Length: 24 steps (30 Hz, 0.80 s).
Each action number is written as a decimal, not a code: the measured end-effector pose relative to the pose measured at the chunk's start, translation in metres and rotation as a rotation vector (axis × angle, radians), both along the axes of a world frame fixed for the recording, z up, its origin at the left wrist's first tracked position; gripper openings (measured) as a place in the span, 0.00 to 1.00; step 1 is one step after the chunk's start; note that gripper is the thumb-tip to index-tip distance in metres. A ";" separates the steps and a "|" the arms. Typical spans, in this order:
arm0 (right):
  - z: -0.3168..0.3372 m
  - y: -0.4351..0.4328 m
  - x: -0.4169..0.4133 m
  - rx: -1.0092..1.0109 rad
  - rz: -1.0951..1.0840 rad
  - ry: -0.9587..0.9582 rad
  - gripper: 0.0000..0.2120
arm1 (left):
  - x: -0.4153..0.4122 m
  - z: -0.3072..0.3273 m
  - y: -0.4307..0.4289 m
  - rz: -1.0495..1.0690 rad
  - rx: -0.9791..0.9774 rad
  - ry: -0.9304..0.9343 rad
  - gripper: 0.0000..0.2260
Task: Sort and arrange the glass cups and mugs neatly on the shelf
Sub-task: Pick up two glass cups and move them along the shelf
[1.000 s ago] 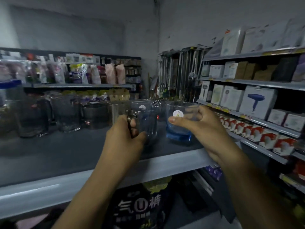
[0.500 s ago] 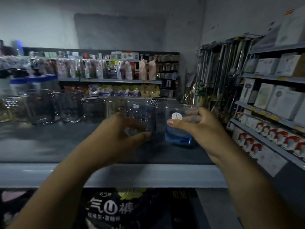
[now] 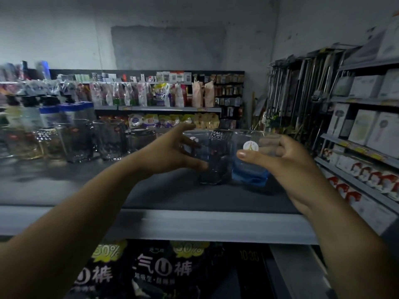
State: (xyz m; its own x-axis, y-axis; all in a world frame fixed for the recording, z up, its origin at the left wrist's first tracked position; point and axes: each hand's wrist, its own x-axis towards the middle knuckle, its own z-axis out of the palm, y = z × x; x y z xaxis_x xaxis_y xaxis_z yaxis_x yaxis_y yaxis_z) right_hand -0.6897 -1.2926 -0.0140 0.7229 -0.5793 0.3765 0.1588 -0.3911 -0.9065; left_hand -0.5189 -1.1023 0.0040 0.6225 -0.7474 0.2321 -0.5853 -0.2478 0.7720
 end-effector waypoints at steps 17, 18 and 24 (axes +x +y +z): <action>-0.007 0.007 -0.029 0.014 -0.013 -0.009 0.46 | 0.000 -0.021 -0.014 -0.051 0.033 -0.033 0.40; -0.007 0.008 -0.029 0.013 -0.015 -0.004 0.43 | -0.001 -0.021 -0.016 -0.052 0.049 -0.059 0.41; -0.009 0.008 -0.033 0.006 -0.030 0.013 0.37 | -0.004 -0.017 -0.015 -0.082 0.054 -0.014 0.34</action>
